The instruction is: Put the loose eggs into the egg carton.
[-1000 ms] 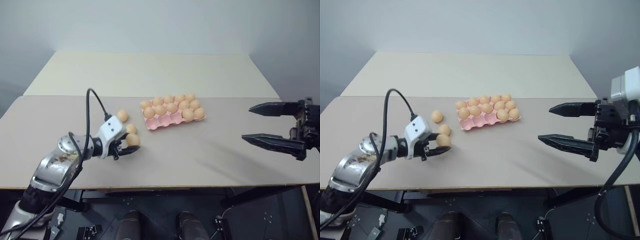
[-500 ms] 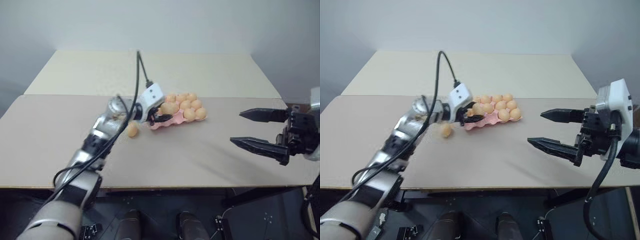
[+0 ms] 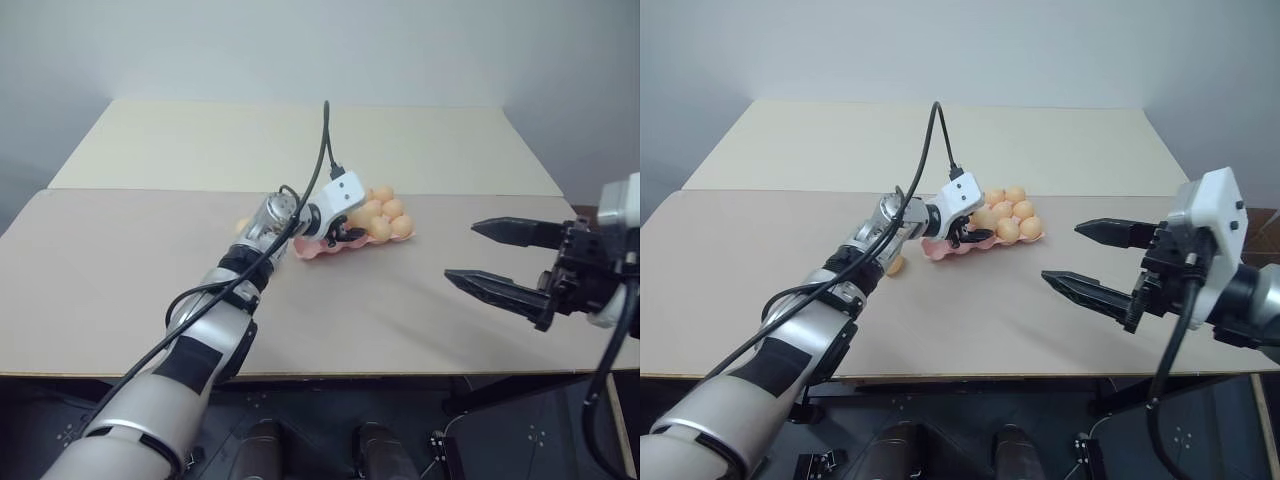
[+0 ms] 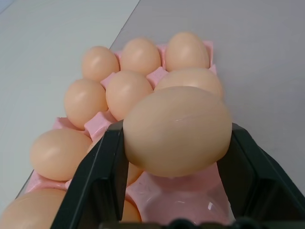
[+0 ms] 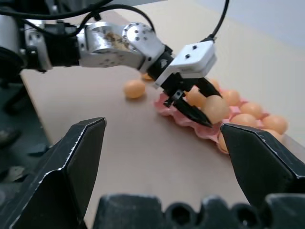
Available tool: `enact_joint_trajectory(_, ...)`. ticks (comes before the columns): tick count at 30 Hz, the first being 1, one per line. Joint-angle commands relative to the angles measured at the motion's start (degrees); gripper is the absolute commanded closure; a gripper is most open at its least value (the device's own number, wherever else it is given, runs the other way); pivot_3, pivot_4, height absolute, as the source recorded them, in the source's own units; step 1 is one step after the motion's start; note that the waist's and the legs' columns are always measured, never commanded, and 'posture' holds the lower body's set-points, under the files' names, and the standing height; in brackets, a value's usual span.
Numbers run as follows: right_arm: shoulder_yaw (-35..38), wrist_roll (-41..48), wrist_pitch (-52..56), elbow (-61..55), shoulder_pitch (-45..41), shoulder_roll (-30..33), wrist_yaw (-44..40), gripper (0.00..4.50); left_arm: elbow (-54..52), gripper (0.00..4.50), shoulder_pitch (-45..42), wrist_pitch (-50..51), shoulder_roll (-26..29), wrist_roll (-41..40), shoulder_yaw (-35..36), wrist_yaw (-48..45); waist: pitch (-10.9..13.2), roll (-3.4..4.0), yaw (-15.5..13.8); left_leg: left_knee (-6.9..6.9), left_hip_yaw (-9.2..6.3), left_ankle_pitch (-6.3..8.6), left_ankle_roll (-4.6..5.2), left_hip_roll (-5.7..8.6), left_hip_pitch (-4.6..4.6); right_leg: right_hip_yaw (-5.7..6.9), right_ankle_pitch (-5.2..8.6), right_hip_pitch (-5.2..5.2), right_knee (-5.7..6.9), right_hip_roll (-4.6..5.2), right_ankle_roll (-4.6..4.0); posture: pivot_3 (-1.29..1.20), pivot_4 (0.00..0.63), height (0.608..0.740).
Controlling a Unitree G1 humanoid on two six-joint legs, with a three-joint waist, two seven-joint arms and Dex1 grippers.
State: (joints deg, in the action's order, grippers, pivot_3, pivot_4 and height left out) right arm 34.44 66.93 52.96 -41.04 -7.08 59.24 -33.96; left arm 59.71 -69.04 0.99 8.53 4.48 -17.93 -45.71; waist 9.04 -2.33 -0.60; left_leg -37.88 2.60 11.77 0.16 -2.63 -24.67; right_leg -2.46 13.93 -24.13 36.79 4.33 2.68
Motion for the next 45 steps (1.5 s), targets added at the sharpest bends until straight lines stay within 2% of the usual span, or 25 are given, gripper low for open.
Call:
enact_joint_trajectory(1,-0.57,0.37,-0.23,-1.73,-0.44,-0.37,5.16,0.00,0.69,2.15,-2.02,-2.16,-0.74,0.53,1.54,-0.02,0.00,0.00,-0.03,0.00,0.00,0.00,0.00,0.00,-0.01,0.00,0.00,-0.01,0.00,0.00,0.00,0.00,0.150,0.740)
enact_joint_trajectory(14,-2.89,1.59,-1.50,-2.35,-0.56,-0.45,8.28,0.00,4.40,2.15,-2.48,-2.18,-2.36,1.80,3.28,1.49,0.00,0.00,-0.01,0.00,-0.03,0.00,0.00,0.01,-0.01,0.02,0.00,0.00,0.01,0.00,0.01,0.00,0.150,0.740)
enact_joint_trajectory(19,-3.27,1.58,-1.94,-2.45,-0.39,-0.62,8.49,0.00,4.72,0.47,-2.83,-2.47,-2.56,2.27,4.35,2.29,0.00,0.00,-0.02,0.00,-0.04,0.00,0.00,0.02,-0.01,0.02,0.00,0.01,0.01,0.00,0.02,0.00,0.150,0.740)
enact_joint_trajectory(21,-3.44,1.52,-2.09,-2.45,-0.43,-0.72,8.47,0.00,4.50,0.01,-2.99,-2.76,-2.63,2.29,4.80,2.69,0.00,0.00,-0.03,-0.01,-0.05,0.00,0.00,0.02,-0.01,0.02,-0.01,0.02,0.01,0.01,0.02,0.00,0.150,0.740)
enact_joint_trajectory(28,-3.77,1.36,-2.53,-2.41,-0.32,-0.94,7.52,0.00,-0.18,0.01,-2.95,-0.49,-0.84,-0.12,8.06,-1.35,0.00,0.00,0.03,-0.01,-0.04,0.00,0.00,0.02,-0.01,0.02,-0.01,0.00,0.02,0.00,0.02,0.00,0.150,0.740)
enact_joint_trajectory(34,-3.97,1.46,-2.79,-2.36,-0.51,-0.94,6.86,0.00,-11.75,0.01,0.93,4.79,3.69,-2.87,10.72,-3.92,-0.01,0.02,0.15,-0.01,-0.05,0.00,0.00,0.01,0.00,0.01,-0.01,0.01,0.05,0.00,0.02,0.00,0.150,0.740)
enact_joint_trajectory(38,-3.99,1.24,-3.15,-2.34,-0.26,-1.03,6.13,0.00,-23.04,0.01,5.77,10.84,7.25,-4.28,11.93,-3.83,-0.01,0.02,0.32,-0.01,-0.05,0.00,0.00,0.00,0.03,0.01,-0.01,0.00,0.11,0.00,0.02,0.00,0.150,0.740)
enact_joint_trajectory(45,-3.34,2.80,-3.29,-2.29,-0.21,-0.72,4.76,0.00,-49.75,0.01,17.77,26.26,14.92,-8.85,15.61,-3.72,-0.02,0.03,0.59,-0.04,-0.06,-0.01,0.00,-0.03,0.04,0.01,-0.01,0.01,0.17,-0.01,0.02,0.00,0.150,0.740)
